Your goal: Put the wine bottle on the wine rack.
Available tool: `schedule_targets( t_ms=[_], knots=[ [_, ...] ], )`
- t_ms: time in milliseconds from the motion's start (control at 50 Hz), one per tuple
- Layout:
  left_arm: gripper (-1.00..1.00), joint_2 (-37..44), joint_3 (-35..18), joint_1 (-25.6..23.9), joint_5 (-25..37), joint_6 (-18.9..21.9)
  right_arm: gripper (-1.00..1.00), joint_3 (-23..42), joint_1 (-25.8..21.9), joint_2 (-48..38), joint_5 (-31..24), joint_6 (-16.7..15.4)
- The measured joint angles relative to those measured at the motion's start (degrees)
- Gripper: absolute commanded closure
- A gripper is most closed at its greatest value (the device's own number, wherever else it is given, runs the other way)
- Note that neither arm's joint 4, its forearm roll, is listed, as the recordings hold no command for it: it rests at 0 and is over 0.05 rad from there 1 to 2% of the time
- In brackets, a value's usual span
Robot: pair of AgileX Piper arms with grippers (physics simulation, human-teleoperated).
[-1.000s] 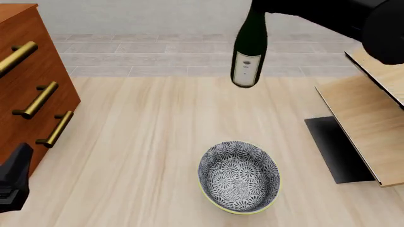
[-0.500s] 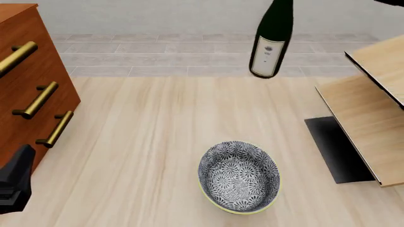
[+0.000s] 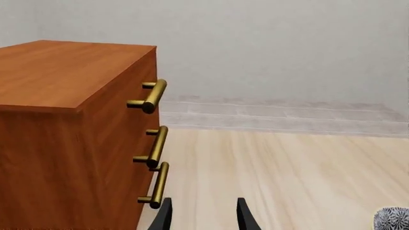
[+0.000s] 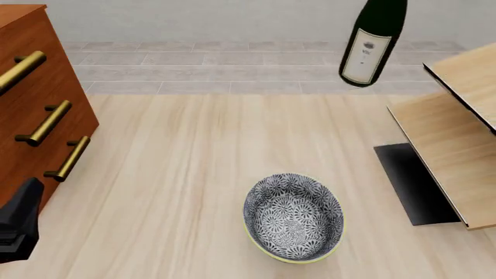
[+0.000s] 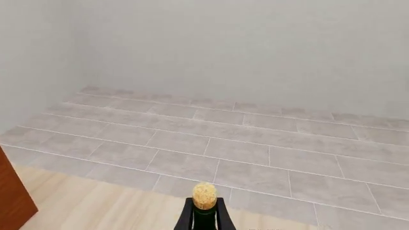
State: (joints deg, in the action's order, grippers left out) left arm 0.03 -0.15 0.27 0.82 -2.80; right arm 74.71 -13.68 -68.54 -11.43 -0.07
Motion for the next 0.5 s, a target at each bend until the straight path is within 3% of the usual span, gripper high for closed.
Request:
schedule_targets(
  t_ms=[500],
  knots=[
    [-1.0, 0.0, -0.06, -0.38, -0.34, -0.25, 1.0, 0.48, 8.66, 5.38, -3.16, 2.05]
  ],
)
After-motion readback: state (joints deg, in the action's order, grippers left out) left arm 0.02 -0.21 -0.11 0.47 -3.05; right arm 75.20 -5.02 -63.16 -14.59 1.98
